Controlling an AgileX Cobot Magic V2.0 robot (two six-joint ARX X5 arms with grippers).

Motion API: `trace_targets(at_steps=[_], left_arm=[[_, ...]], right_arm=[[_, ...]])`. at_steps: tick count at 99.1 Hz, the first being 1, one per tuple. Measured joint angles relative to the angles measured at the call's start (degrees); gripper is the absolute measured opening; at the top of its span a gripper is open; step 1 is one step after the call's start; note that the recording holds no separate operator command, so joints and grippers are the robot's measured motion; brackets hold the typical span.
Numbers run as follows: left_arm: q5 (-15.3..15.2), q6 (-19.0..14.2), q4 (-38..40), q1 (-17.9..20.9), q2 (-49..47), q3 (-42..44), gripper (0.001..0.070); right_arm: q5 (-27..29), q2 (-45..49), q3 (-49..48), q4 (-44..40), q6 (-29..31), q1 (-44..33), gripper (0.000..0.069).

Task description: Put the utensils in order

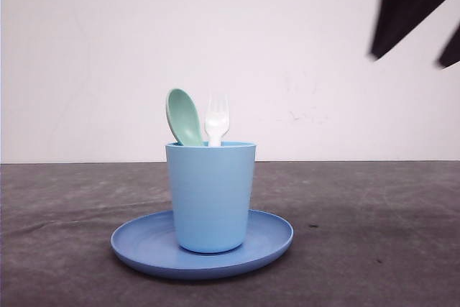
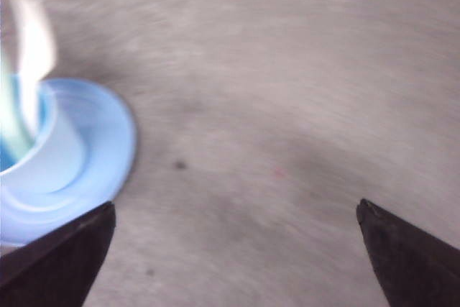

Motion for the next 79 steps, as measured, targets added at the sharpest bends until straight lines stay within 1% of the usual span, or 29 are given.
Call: trace_targets(at_steps=[15,29,39,63,66,68,75,79], left_arm=[[0.0,0.0,-0.1,0.0,0.0,0.0,0.0241],[0.0,0.0,-0.6,0.0,0.0,0.0,0.0241],[0.0,0.0,-1.0,0.0,0.0,0.0,0.0241],[0.0,0.0,-1.2,0.0,0.0,0.0,0.0234],[0.0,0.0,-1.3,0.0,0.0,0.0,0.0217],[0.0,0.0,-1.3,0.0,0.0,0.0,0.0196],[0.0,0.0,-1.5,0.0,0.0,0.0,0.0086],[0.0,0.0,-1.6,0.0,0.0,0.0,0.0049]], right_arm=[[0.0,-3.5,0.7,-4.6,1.6,-7.8,0.0679],[0.0,-3.9,0.7,-8.0,2.6,-12.8,0.0679],[0.0,-3.7,0.7,-8.4,2.8,-14.1,0.0679],[-0.1,-3.7,0.7,-8.4,3.7,-14.1,0.0676],[-0.1,-3.7,0.7,-8.4,4.2,-14.1,0.0642],[-0.1,-3.7,0.7,-8.4,4.4,-14.1,0.06],[-0.2,-3.7,0.7,-8.4,4.7,-14.1,0.039],[-0.2,-3.7,0.7,-8.4,4.8,-14.1,0.0269]])
